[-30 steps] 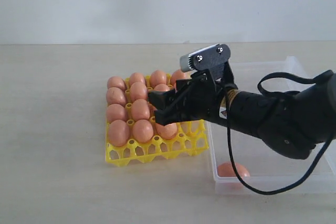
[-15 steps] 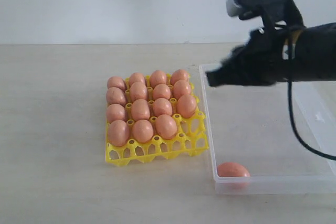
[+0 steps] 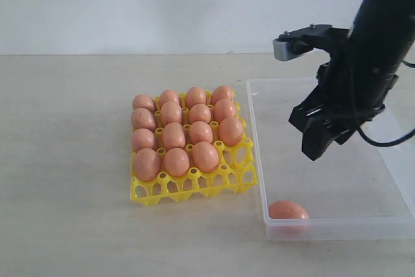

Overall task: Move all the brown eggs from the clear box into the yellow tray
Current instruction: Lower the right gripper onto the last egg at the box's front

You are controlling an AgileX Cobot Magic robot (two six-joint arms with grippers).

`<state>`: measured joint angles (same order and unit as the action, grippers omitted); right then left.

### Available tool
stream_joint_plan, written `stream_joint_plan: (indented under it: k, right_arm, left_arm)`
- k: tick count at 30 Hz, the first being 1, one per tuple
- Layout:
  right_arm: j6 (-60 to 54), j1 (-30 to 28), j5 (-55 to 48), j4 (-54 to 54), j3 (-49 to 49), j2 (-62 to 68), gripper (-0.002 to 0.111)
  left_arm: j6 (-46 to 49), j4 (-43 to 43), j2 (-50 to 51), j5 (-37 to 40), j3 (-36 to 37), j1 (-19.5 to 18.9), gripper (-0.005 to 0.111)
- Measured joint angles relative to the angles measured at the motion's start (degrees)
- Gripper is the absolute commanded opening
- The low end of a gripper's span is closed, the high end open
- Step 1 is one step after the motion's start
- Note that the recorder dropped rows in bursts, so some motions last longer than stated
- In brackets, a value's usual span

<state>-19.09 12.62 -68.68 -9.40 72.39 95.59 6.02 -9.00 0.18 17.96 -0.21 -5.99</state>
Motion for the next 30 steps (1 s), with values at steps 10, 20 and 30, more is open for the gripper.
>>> stream_joint_plan:
  k: [10, 20, 30]
  right_arm:
    - [-10.8, 0.0, -0.7, -6.4, 4.6, 10.7, 0.05]
    - [-12.3, 0.0, -0.9, -9.1, 4.6, 14.2, 0.05]
    - [-13.4, 0.5, -1.1, -9.4, 4.3, 15.1, 0.05]
  left_arm:
    - [0.0, 0.0, 0.0, 0.0, 0.0, 0.0, 0.004]
    - [0.0, 0.0, 0.0, 0.0, 0.0, 0.0, 0.004]
    - [0.0, 0.0, 0.0, 0.0, 0.0, 0.0, 0.004]
